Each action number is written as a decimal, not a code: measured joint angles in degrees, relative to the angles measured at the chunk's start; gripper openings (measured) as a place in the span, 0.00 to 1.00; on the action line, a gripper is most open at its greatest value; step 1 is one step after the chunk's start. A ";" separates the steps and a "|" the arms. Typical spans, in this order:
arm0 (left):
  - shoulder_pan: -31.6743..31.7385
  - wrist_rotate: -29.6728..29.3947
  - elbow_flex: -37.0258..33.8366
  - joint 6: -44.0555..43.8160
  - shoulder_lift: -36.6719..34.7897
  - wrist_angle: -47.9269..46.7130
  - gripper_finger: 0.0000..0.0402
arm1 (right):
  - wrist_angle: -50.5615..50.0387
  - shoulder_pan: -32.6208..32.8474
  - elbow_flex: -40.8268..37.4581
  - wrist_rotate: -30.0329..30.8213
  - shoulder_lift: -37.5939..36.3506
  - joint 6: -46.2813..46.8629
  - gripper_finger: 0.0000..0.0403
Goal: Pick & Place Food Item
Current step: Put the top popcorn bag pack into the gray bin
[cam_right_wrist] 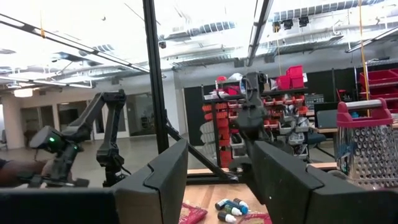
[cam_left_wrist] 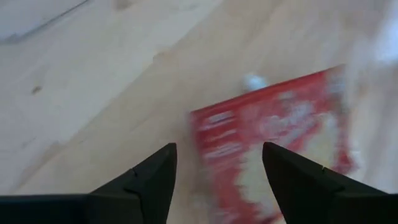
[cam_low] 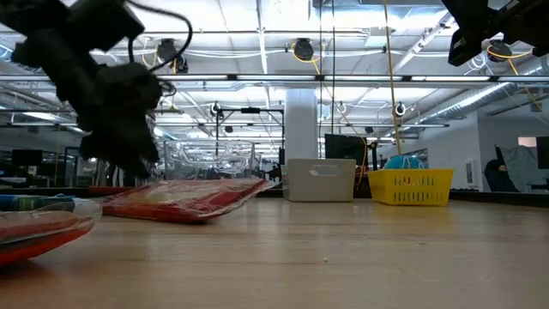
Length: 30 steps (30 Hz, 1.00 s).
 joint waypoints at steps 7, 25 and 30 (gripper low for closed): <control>3.66 3.11 -4.95 -0.48 0.02 6.13 0.57 | -0.03 0.00 0.00 0.00 0.00 0.00 0.42; 6.16 9.83 -6.49 1.94 7.54 15.70 0.57 | -0.34 0.00 0.00 0.00 0.09 -0.22 0.42; 6.12 15.36 -6.49 4.30 9.32 21.41 0.57 | -0.34 0.00 0.01 0.00 0.11 -0.22 0.42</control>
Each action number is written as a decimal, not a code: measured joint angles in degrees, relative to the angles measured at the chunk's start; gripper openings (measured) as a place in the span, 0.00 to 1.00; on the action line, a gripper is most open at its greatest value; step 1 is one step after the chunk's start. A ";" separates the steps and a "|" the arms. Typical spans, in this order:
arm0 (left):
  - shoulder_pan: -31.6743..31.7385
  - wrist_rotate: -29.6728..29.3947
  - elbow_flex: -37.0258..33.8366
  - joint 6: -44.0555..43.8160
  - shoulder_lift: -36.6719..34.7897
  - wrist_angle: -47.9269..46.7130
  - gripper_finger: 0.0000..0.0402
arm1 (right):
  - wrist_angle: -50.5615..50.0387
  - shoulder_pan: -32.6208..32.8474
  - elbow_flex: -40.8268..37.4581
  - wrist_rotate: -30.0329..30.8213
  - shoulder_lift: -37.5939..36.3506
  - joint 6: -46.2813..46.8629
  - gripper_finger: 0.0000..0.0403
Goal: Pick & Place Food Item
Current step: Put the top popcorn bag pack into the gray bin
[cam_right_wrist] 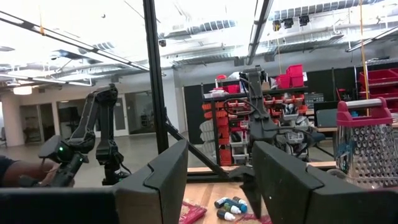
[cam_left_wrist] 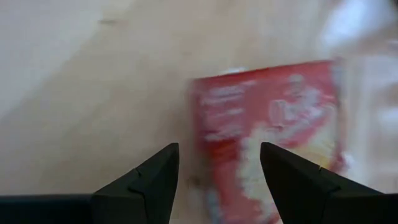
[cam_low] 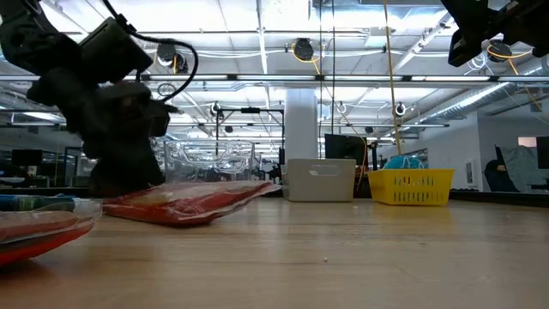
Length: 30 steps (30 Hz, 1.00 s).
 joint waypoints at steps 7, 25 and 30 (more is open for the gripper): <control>0.04 1.71 0.00 1.93 0.00 2.84 0.57 | -0.09 0.00 0.00 0.00 -0.01 0.17 0.42; -0.20 0.10 0.04 1.43 0.00 2.69 0.02 | 0.07 0.00 0.02 0.00 0.00 1.53 0.42; -0.80 -0.56 0.06 0.37 -1.09 4.61 0.01 | 0.36 0.00 -0.01 0.00 0.00 5.23 0.42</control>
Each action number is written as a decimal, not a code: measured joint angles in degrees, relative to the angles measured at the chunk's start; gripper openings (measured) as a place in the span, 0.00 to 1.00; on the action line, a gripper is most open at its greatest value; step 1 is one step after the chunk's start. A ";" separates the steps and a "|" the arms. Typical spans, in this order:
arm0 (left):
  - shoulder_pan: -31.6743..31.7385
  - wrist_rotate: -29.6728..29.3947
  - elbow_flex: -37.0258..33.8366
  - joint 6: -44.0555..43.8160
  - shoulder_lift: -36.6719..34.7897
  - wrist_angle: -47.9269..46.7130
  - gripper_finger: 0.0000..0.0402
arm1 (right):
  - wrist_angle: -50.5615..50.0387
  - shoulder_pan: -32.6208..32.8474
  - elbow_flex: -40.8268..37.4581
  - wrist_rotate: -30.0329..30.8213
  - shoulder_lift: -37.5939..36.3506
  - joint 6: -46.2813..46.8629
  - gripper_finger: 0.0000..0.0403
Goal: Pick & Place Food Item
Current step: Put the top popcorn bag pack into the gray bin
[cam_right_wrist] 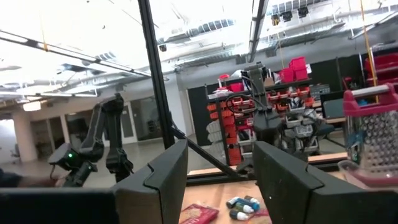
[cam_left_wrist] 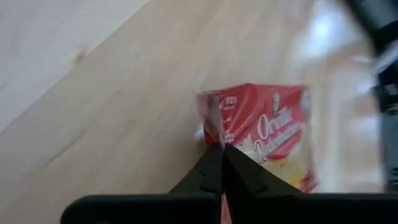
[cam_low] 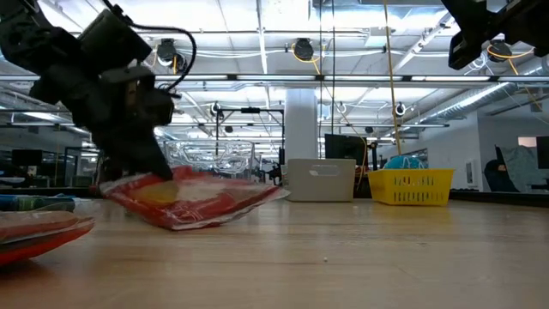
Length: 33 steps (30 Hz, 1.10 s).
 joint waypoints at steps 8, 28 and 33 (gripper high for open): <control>-2.76 -2.17 4.43 3.69 -6.18 -0.29 0.00 | 0.01 0.00 0.00 -0.01 -0.01 0.98 0.42; -12.45 -14.95 41.15 18.52 -4.20 -42.46 0.00 | 3.90 0.00 0.91 0.28 5.22 3.12 0.42; -11.98 -14.60 47.91 19.57 0.74 -49.48 0.00 | 3.61 -0.04 4.47 0.34 11.43 1.78 0.42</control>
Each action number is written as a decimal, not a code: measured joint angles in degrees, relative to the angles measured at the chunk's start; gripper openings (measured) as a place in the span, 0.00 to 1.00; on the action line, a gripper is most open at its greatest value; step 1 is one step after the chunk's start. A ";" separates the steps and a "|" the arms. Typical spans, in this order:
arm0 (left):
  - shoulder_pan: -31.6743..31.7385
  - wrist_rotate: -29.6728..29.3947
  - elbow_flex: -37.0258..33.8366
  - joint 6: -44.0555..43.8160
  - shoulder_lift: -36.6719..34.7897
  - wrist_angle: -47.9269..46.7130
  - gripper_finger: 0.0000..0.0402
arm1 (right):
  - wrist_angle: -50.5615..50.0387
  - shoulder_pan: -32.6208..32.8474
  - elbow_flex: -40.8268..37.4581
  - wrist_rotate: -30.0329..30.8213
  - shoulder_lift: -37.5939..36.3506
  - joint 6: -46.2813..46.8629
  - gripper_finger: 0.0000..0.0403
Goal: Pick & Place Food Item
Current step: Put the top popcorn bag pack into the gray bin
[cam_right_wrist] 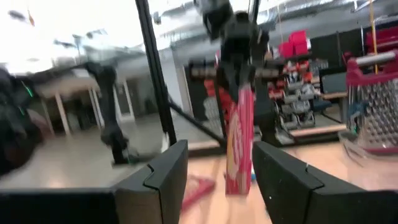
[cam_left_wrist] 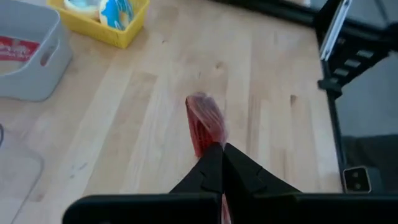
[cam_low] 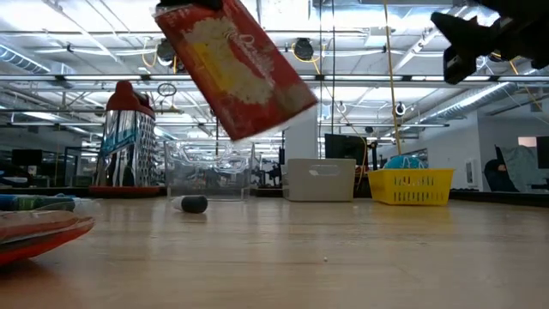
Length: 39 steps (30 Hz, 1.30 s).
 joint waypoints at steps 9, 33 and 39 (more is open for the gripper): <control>0.41 4.76 11.01 3.01 12.28 -8.72 0.00 | -0.19 -3.71 8.55 2.77 14.22 -1.24 0.42; 1.15 10.21 20.29 9.46 22.16 -13.72 0.00 | -38.11 -14.64 44.14 -18.37 35.91 -1.87 0.55; 1.56 10.17 20.29 9.57 22.16 -13.66 0.00 | -37.05 -15.02 44.87 -19.71 39.09 -1.41 0.54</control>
